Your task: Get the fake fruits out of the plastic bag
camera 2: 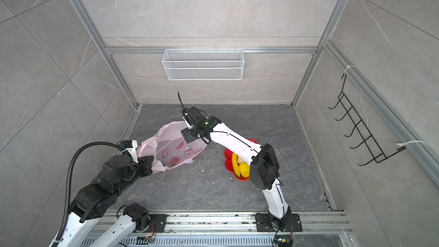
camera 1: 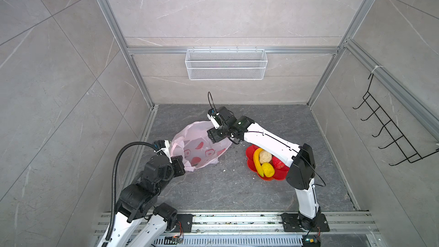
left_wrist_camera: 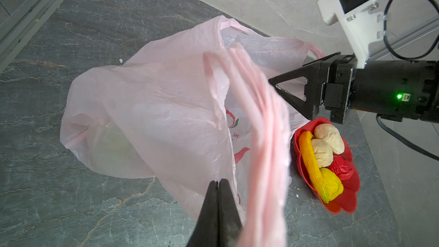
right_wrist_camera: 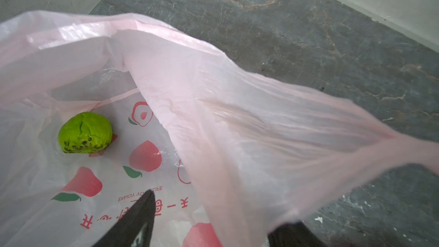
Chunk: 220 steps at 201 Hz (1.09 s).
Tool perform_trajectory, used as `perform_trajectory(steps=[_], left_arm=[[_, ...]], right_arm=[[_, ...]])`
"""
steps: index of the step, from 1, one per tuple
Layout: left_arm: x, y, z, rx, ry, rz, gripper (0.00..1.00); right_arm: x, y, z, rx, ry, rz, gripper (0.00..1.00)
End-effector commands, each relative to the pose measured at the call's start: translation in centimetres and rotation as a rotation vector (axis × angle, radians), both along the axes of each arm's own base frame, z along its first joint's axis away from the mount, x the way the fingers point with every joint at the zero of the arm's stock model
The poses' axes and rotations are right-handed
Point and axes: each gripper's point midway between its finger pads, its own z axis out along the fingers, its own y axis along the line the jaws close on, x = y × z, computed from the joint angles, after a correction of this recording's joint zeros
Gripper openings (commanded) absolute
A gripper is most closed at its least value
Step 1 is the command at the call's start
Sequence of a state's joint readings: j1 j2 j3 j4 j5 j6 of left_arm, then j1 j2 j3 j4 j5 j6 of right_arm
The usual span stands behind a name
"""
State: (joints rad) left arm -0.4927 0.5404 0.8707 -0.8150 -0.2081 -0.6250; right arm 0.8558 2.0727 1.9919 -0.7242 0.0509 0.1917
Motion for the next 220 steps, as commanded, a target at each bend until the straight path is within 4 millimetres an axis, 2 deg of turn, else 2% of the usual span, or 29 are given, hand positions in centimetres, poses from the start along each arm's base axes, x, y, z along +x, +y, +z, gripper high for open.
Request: perform_trajectory(steps=[1,25,38,53,77,111,139,172,196,220], left_arm=[[0.3,0.2,1.2,-0.021,-0.039,0.018,0.0],[0.7,-0.2,1.6,-0.023,-0.047,0.008,0.0],[1.2,-0.6,1.8,-0.015,-0.045,-0.005,0.0],[2.1,-1.3,2.3,0.001,-0.045,-0.026,0.0],[3.9,-2.5,3.9,0.02,-0.074,-0.062,0.0],[6.1,-4.1,4.8,0.044,-0.073,-0.101,0.09],[6.2,-4.8,5.0,0.023,-0.05,-0.121,0.31],[4.4,-4.0,5.3,0.011,-0.006,-0.111,0.71],[2.5,-3.3,3.9,0.015,0.085,-0.112,0.97],[1.9,-3.5,1.4,0.032,0.177,-0.125,1.0]], right_arm=[[0.7,1.4,-0.4,0.055,0.022,0.004,0.65],[2.0,1.3,0.1,0.085,-0.001,-0.039,0.27],[2.8,0.5,0.8,0.095,-0.025,-0.076,0.17],[3.3,-0.6,1.8,0.116,-0.048,-0.114,0.11],[3.6,-2.5,3.5,0.15,-0.082,-0.166,0.09],[3.5,-4.0,3.5,0.126,-0.087,-0.201,0.09],[3.6,-5.0,2.9,0.131,-0.073,-0.239,0.09],[3.6,-4.7,2.5,0.14,-0.058,-0.237,0.09],[3.5,-4.5,2.7,0.15,-0.057,-0.232,0.09],[3.4,-4.2,2.9,0.161,-0.049,-0.221,0.09]])
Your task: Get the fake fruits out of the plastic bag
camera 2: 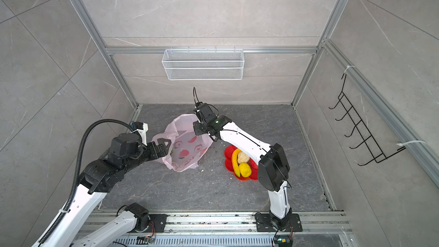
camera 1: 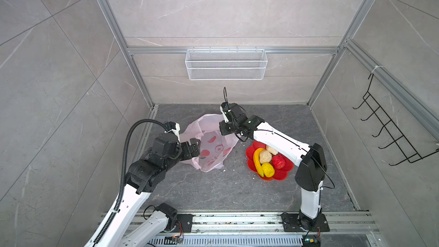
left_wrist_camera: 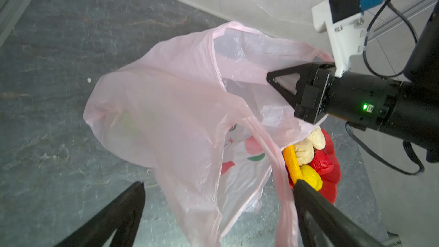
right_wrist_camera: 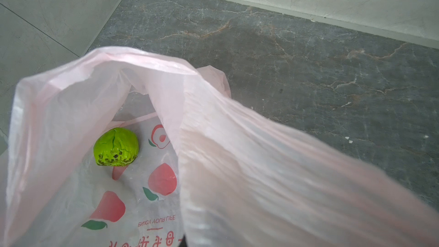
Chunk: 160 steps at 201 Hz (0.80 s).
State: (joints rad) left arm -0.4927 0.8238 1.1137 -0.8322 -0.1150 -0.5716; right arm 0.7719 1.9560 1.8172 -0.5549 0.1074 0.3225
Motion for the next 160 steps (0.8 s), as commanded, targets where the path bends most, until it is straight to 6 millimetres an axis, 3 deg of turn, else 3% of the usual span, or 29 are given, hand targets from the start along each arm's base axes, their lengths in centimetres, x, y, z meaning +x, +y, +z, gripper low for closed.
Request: perform_trajectory(steps=[1,59,108,131,160], left_arm=[[-1.4,0.0,-2.4,0.016,0.118,-0.019,1.0],[1.4,-2.2,-4.7,0.008,0.126,-0.057,1.0],[1.1,-2.1,-7.4,0.076,0.229,-0.075,0.99],[1.1,-1.6,-9.2,0.114,0.269,-0.054,0.94],[1.9,-1.5,-11.0,0.118,0.27,-0.017,0.79]], right_arm=[[-0.1,0.1,1.1,0.04,-0.004,-0.003,0.09],[-0.7,0.0,0.6,0.052,0.01,0.004,0.1],[-0.6,0.1,0.8,0.063,0.005,0.001,0.1],[-0.5,0.4,1.1,0.078,0.002,0.001,0.1],[-0.4,0.6,1.6,0.105,0.002,-0.004,0.1]])
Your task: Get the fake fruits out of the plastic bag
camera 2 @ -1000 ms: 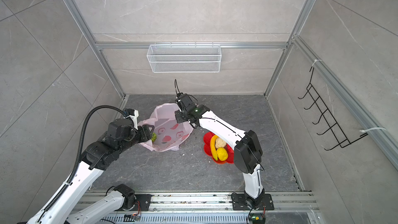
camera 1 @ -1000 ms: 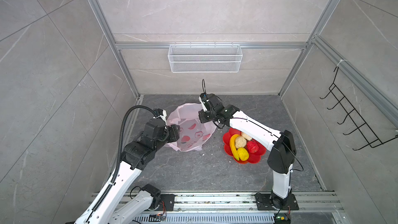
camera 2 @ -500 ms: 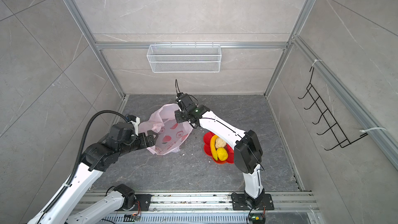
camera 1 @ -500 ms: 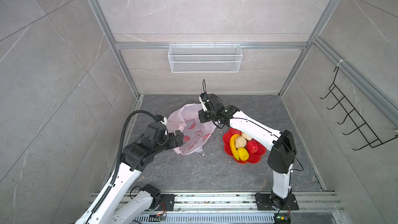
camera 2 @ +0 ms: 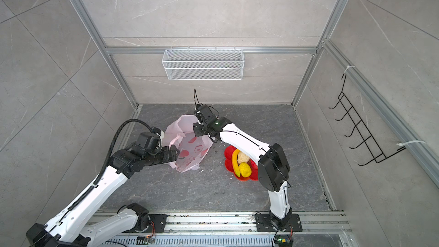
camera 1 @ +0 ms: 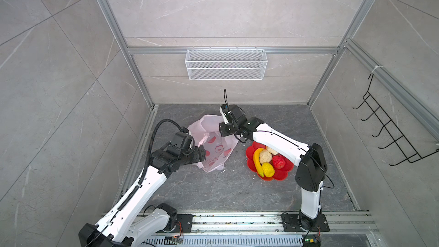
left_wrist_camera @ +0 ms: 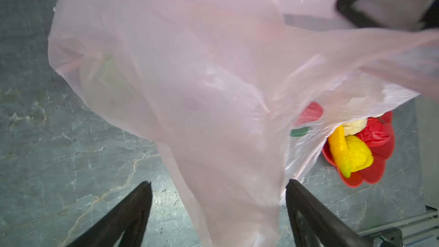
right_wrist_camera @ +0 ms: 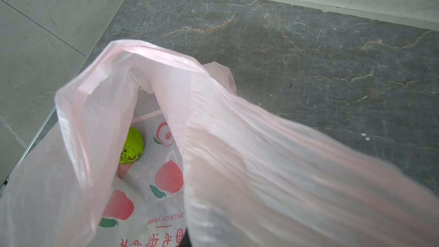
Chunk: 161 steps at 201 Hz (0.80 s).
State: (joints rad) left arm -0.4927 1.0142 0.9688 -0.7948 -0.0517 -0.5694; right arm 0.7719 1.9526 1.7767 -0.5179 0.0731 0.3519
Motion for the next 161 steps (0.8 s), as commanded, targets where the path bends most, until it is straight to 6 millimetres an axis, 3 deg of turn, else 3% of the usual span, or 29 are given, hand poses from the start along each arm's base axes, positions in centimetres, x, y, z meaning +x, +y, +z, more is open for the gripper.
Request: perform_trajectory(steps=[1,39,64,81,120,161], left_arm=[[0.8,0.4,-1.0,0.019,-0.017,0.028,0.78],[2.0,0.9,-1.4,0.026,-0.072,0.08,0.52],[2.8,1.7,-0.4,0.045,-0.135,0.124,0.14],[3.6,2.4,1.5,0.076,-0.202,0.152,0.0],[6.0,3.4,8.3,0.152,-0.394,0.162,0.0],[8.2,2.1,14.5,0.165,-0.522,0.101,0.0]], right_arm=[[0.0,0.2,2.5,0.072,-0.028,-0.011,0.1],[-0.2,0.3,3.2,0.101,-0.029,-0.015,0.1],[-0.3,0.2,3.2,0.105,-0.026,-0.019,0.1],[-0.3,-0.2,2.6,0.099,-0.024,-0.037,0.11],[-0.6,-1.0,0.7,0.099,-0.008,-0.078,0.1],[-0.7,-1.6,-0.8,0.11,0.004,-0.118,0.1]])
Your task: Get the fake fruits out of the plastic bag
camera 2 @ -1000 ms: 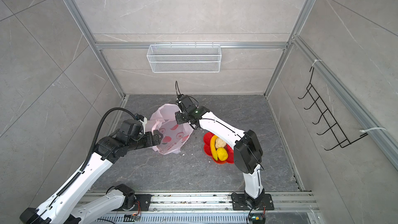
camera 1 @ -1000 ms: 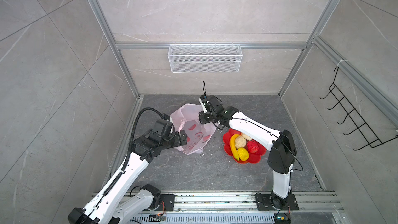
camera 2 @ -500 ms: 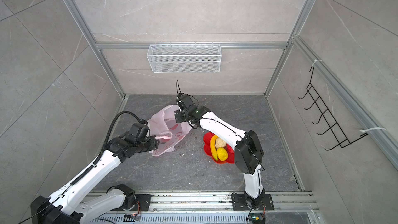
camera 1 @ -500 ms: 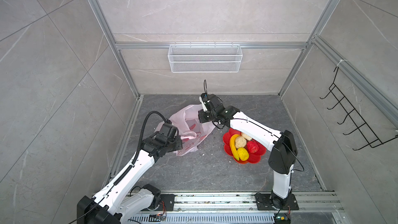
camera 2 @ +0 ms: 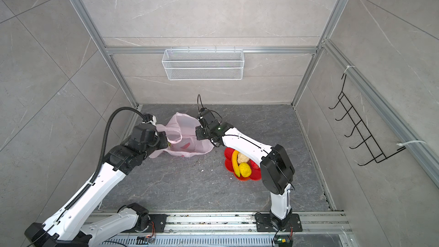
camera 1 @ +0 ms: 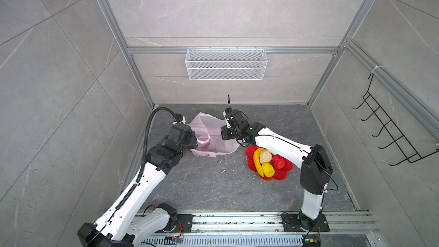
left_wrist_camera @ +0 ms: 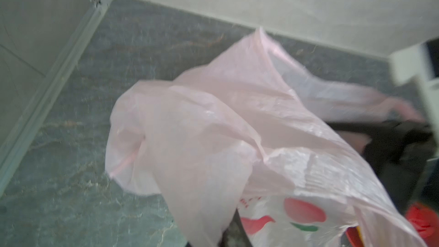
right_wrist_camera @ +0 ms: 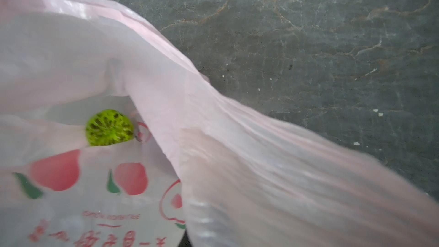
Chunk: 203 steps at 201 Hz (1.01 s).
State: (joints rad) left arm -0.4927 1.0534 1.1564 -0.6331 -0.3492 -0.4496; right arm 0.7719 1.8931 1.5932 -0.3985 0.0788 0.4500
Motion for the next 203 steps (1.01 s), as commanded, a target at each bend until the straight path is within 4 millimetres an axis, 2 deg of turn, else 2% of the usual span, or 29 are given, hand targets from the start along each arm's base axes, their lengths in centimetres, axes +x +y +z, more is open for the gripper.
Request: perform_trajectory(steps=[1,16,48,68,92,132,147,172,185,203], left_arm=[[1.8,-0.2,4.6,0.056,-0.126,-0.027,0.0],[2.5,-1.0,5.4,0.064,-0.13,-0.06,0.0],[2.7,-2.7,5.0,0.074,-0.091,-0.155,0.0],[1.8,-4.7,5.4,0.077,-0.044,-0.314,0.0],[-0.3,-6.8,6.1,0.084,0.043,-0.506,0.0],[-2.2,-5.1,5.2,0.152,0.151,-0.535,0.0],[-2.4,-4.2,4.6,0.182,0.199,-0.524,0.0],[-2.0,-3.0,4.2,0.173,0.232,-0.506,0.0],[-1.4,-2.2,4.1,0.162,0.245,-0.48,0.0],[-0.8,-2.2,4.6,0.117,0.257,-0.481,0.0]], right_arm=[[0.3,-0.4,1.8,0.057,-0.04,-0.048,0.1],[0.3,-0.7,1.7,0.065,-0.046,-0.063,0.1],[0.5,-1.5,2.0,0.052,-0.072,-0.095,0.1],[0.9,-2.4,1.7,0.018,-0.079,-0.128,0.09],[1.5,-2.8,2.4,-0.008,-0.106,-0.132,0.09],[1.9,-3.3,4.0,-0.054,-0.158,-0.116,0.09],[2.1,-3.7,5.4,-0.093,-0.197,-0.106,0.09],[2.7,-4.2,8.3,-0.122,-0.26,-0.08,0.09],[3.0,-4.7,8.8,-0.139,-0.269,-0.086,0.09],[2.8,-4.6,9.7,-0.127,-0.284,-0.072,0.09]])
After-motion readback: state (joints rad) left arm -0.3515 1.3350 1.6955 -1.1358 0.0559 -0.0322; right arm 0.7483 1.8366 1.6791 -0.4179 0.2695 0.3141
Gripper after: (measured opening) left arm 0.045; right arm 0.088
